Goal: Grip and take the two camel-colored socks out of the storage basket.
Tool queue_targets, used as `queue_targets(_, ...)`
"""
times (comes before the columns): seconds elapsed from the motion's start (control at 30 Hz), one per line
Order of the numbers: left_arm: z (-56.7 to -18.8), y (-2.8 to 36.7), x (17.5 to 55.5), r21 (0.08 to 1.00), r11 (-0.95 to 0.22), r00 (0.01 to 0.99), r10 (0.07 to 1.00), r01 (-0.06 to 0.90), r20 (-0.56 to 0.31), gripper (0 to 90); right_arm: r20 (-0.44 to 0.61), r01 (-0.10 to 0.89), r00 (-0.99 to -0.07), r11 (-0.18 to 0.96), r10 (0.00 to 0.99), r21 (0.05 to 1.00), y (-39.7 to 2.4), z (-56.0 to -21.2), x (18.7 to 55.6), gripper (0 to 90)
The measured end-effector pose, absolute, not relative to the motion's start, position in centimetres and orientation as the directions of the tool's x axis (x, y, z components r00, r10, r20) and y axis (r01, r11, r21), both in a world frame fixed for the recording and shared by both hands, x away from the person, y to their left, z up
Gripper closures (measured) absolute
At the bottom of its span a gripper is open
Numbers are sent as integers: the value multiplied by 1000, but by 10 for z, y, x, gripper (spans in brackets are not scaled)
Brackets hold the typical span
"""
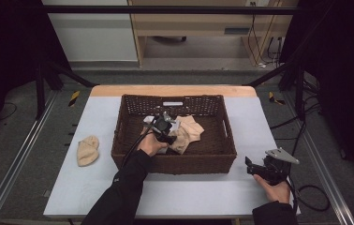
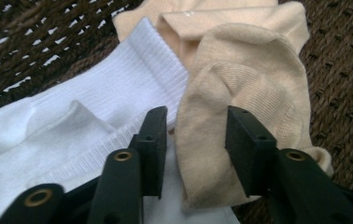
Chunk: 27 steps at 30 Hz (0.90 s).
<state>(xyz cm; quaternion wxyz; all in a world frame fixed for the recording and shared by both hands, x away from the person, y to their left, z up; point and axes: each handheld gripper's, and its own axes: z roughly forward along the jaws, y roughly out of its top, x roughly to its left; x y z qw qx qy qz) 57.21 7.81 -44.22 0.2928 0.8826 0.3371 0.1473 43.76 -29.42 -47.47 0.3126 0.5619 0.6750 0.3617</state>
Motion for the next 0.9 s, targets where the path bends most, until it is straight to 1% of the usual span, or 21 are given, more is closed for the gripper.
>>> queue_targets(0.2,-442,77,570,575,-626,735,675,527,60,747,-15,533,-173,107,985,840,-294,-475,437,75)
queue_targets(0.3,-440,77,569,569,-620,730,682,540,49,810,-13,533,-171,104,985,839,-294,-474,437,75)
queue_targets(0.43,-437,78,568,578,-605,725,688,548,33,826,-15,533,-171,105,985,839,-294,-474,437,76)
queue_targets(0.53,-434,80,566,604,-584,720,693,542,25,837,-17,534,-170,106,985,839,-294,-474,437,76)
queue_targets(0.7,-425,89,562,679,-521,705,709,518,6,843,-16,534,-168,105,986,839,-295,-474,437,76)
queue_targets(0.77,-422,91,561,688,-521,702,712,505,24,844,-17,535,-167,105,986,838,-295,-474,437,76)
queue_targets(0.87,-419,93,559,705,-509,701,712,494,23,846,-20,535,-167,108,986,838,-294,-474,437,76)
queue_targets(0.9,-414,93,557,726,-495,705,709,478,18,847,-19,535,-168,107,986,838,-294,-474,437,76)
